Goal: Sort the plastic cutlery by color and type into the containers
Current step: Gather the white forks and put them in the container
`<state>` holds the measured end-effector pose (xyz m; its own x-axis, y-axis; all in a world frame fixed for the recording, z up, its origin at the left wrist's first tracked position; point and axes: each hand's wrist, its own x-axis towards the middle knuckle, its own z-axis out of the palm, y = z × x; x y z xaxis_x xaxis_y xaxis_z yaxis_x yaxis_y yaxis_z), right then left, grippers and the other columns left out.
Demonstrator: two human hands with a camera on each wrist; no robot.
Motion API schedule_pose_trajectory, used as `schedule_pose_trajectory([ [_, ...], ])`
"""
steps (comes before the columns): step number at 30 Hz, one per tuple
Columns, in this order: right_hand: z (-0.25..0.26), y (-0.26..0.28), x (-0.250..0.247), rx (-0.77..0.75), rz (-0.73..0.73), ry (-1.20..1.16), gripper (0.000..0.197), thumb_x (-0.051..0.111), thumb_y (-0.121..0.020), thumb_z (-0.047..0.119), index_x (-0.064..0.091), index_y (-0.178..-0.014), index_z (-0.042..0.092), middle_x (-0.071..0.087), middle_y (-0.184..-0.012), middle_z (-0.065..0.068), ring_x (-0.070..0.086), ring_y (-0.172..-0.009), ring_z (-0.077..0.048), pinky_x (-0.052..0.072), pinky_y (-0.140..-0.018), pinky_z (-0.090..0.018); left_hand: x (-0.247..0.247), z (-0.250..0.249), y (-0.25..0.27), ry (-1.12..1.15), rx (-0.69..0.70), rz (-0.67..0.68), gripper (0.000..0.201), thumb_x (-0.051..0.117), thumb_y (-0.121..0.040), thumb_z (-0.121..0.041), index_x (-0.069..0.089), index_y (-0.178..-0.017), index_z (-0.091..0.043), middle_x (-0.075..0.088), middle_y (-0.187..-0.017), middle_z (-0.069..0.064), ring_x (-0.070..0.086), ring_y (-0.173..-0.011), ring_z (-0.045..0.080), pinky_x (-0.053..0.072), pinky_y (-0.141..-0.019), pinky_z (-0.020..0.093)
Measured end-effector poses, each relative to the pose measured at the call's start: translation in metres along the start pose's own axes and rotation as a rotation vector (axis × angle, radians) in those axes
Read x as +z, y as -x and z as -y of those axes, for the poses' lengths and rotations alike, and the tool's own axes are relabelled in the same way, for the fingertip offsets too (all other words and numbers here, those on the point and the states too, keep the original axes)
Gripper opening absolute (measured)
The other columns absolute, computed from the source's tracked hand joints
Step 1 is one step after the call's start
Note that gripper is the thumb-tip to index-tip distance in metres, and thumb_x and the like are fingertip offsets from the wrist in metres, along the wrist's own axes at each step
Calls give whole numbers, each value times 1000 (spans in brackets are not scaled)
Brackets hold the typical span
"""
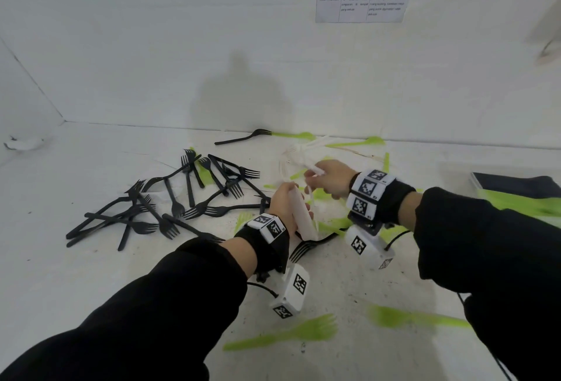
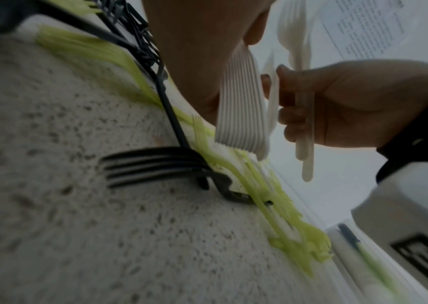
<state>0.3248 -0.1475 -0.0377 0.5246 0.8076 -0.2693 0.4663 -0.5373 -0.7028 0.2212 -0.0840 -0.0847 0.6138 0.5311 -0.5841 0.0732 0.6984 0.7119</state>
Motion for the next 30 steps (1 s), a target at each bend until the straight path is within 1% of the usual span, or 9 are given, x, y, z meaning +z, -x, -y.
schedule_pose_trajectory([
  [4, -1, 5, 20, -23, -27, -91, 8, 55, -90, 18, 58, -95, 13, 53, -71, 1, 43, -54, -16, 35, -46, -25, 0, 4, -2, -8, 29, -7, 26, 38, -96, -27, 56, -87, -12, 50, -75, 5, 48, -65, 17, 39, -58, 28],
  [7, -6, 7, 25, -29, -99, -178, 5, 54, -90, 18, 55, -95, 17, 57, -85, -1, 42, -53, -12, 35, -47, -24, -2, 3, -1, 5, 6, 7, 29, 37, -99, -29, 53, -84, -11, 49, -75, 3, 44, -63, 17, 38, -59, 29],
  [13, -9, 12, 34, -18, -174, -149, 9, 56, -89, 21, 56, -81, 17, 48, -67, 8, 40, -55, -6, 31, -51, -19, -3, 9, -4, -32, 6, 57, 31, 34, -99, -30, 56, -86, -13, 49, -76, 5, 46, -67, 17, 40, -63, 30],
  [17, -6, 15, 35, 24, -120, -156, 12, 50, -90, 21, 53, -81, 14, 47, -66, 0, 45, -54, -18, 38, -49, -26, 1, 11, 0, -72, 55, 85, 30, 40, -95, -31, 62, -101, -12, 59, -97, 12, 56, -80, 21, 44, -68, 32],
  [22, -4, 16, 40, 111, -93, -287, 19, 36, -96, 18, 47, -103, 4, 44, -79, -6, 36, -53, -18, 32, -46, -28, -10, 25, -30, -90, 69, -46, 62, 58, -74, -49, 49, -125, -14, 57, -120, 14, 58, -104, 31, 47, -91, 46],
  [24, -8, 17, 44, 67, -81, -176, 24, 32, -98, 15, 51, -102, 1, 42, -73, -2, 44, -62, -21, 40, -53, -30, -10, 20, -22, -50, 92, -38, 46, 55, -88, -40, 47, -124, -13, 57, -111, 16, 60, -98, 32, 46, -94, 51],
  [27, -13, 18, 49, 2, -88, -18, 31, 35, -98, 12, 41, -69, 21, 38, -70, 7, 44, -86, -17, 33, -65, -25, -8, 16, -15, -32, 146, -20, 24, 48, -96, -27, 52, -114, -10, 58, -119, 21, 62, -102, 34, 49, -90, 46],
  [28, -15, 18, 50, 5, -89, 0, 29, 37, -98, 12, 44, -72, 23, 44, -75, 7, 45, -92, -16, 32, -68, -25, -7, 16, -14, -24, 160, -4, 18, 47, -97, -24, 54, -108, -11, 60, -117, 20, 62, -98, 32, 49, -88, 43],
  [30, -13, 21, 50, 13, -65, 27, 23, 39, -98, 14, 55, -114, 12, 58, -113, -7, 49, -114, -21, 37, -88, -27, -9, 17, -13, -4, 149, 25, 18, 45, -98, -23, 56, -108, -12, 61, -112, 17, 62, -95, 29, 50, -88, 41],
])
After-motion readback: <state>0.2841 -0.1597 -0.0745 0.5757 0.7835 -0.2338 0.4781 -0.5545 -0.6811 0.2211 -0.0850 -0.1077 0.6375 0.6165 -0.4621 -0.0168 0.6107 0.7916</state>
